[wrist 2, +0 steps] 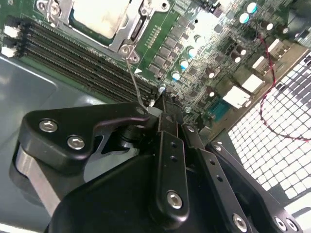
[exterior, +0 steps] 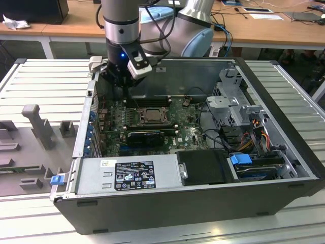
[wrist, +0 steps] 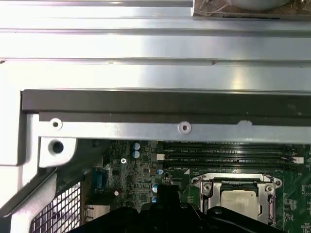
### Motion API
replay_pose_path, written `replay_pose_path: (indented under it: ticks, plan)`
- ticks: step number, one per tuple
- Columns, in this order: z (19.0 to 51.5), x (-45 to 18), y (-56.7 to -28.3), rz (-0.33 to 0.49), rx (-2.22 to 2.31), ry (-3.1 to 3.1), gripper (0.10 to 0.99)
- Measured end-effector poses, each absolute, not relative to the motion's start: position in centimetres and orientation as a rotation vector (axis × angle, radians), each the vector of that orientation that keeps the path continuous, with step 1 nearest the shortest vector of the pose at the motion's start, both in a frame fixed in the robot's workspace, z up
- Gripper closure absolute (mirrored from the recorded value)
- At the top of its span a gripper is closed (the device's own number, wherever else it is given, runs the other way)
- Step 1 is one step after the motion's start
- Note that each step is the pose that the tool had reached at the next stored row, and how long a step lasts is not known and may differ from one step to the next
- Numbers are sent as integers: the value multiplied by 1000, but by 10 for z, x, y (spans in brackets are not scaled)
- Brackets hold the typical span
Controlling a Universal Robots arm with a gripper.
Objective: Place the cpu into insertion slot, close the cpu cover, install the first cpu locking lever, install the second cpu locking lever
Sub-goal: 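Install the first cpu locking lever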
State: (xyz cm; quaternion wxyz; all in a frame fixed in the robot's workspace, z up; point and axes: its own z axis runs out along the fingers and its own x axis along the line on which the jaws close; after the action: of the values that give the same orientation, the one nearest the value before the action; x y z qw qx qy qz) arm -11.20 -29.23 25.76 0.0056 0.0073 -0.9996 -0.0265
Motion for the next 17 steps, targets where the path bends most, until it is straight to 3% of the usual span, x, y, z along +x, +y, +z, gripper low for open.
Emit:
replay_pose_path:
  ticks: [17]
  plan:
    - [242,-46,-291,-83,25,-3149,980]
